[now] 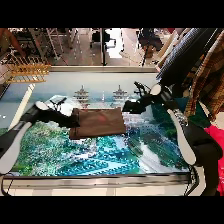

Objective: Fold the clothes and pants, and hang the long-sleeved shirts on hangers.

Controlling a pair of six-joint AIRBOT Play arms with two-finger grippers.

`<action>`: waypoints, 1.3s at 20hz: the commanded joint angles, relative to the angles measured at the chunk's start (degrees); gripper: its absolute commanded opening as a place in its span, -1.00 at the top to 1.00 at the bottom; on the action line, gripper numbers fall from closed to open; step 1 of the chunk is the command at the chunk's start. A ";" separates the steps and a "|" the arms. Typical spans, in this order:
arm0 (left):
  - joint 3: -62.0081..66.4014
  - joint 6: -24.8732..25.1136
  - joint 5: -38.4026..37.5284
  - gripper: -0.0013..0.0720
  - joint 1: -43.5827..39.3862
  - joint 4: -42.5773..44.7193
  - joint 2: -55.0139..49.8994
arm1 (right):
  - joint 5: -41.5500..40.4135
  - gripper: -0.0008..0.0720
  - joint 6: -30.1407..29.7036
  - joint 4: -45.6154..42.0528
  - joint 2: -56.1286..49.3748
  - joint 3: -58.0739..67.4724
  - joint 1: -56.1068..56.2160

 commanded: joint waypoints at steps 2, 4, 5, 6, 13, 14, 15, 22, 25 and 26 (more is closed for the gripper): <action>0.09 -2.51 4.90 0.95 -1.05 0.28 -5.18 | 0.07 -0.63 -7.45 13.27 -5.16 -4.94 -5.92; 0.09 -3.85 5.27 0.95 -0.74 1.14 -5.35 | -1.36 -0.63 -8.22 16.06 -8.61 -4.96 -6.10; 0.09 -4.02 5.31 0.95 -0.74 1.44 -5.35 | -0.94 -0.63 -8.22 17.70 -10.12 -4.96 -6.05; 0.09 -4.04 4.94 0.95 -0.74 1.42 -5.31 | 0.33 -0.62 -8.39 20.26 -11.47 -4.96 -5.92; 0.13 -3.96 0.28 0.95 -0.72 -0.04 -4.92 | 3.80 0.39 -6.82 23.80 -18.99 7.23 0.96; 0.13 -3.87 -0.26 0.95 -0.72 0.00 -4.48 | 4.00 0.88 -6.43 24.46 -20.26 10.71 1.92; 0.13 -3.04 -1.66 0.95 -0.61 0.13 -3.52 | 3.96 0.93 -6.36 24.37 -20.41 13.33 2.21; 0.09 -0.48 -25.22 0.95 3.04 0.85 14.71 | 12.48 0.94 4.28 18.88 3.17 16.26 -7.43; -0.24 1.01 -30.64 0.95 2.86 1.25 22.23 | 11.72 0.94 10.84 14.73 17.11 16.26 -17.09; -0.59 1.01 -30.60 0.95 2.78 1.22 24.46 | 12.17 0.94 12.61 13.35 21.22 16.20 -21.59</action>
